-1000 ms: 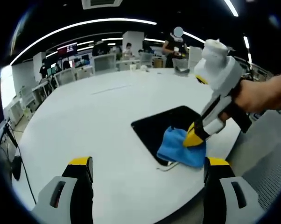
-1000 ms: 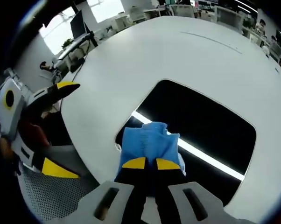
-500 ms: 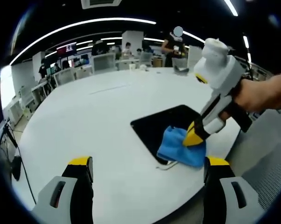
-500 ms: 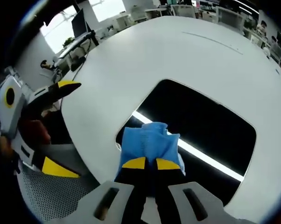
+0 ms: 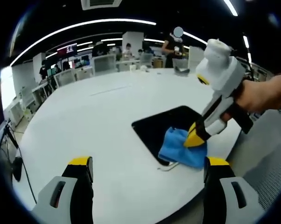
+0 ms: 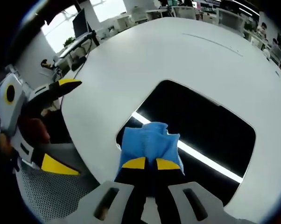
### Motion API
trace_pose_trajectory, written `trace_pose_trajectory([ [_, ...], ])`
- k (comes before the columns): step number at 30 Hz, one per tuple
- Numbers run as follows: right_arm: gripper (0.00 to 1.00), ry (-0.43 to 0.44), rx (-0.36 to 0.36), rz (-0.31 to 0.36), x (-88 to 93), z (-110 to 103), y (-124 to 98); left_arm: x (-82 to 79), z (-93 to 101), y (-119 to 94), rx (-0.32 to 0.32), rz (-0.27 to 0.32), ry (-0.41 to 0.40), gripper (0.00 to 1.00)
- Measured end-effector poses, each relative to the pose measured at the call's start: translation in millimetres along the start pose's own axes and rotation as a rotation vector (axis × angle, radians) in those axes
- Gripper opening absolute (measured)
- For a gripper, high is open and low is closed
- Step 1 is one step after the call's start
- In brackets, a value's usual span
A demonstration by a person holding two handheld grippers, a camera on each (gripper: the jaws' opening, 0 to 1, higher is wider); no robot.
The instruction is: Wipe the mirror surface with the cleaning cloth until all visible marks leave the cleaned area.
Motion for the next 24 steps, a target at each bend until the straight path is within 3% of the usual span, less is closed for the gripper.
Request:
trace_pose_trajectory([
  [7,0.00,0.004,-0.012,-0.001,2.3,-0.9,-1.1,4.0,2.3,2.7,0.024,-0.021,-0.016,0.99],
  [24,0.00,0.006,-0.021,-0.011,4.9,6.4,-3.2,1.2,1.1,0.1,0.011,-0.007,-0.016,0.99],
])
Point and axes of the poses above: the point that each gripper's makers call its tool centre point, and the gripper's own axes: y roughly forward along the fingers, z roughly to its right, x roughly out of its underside, the point moved 4 cm from there along -y, roughly backward along the fingers, and after that the axes turned 5 degrees about x, right-handed, at the moved point
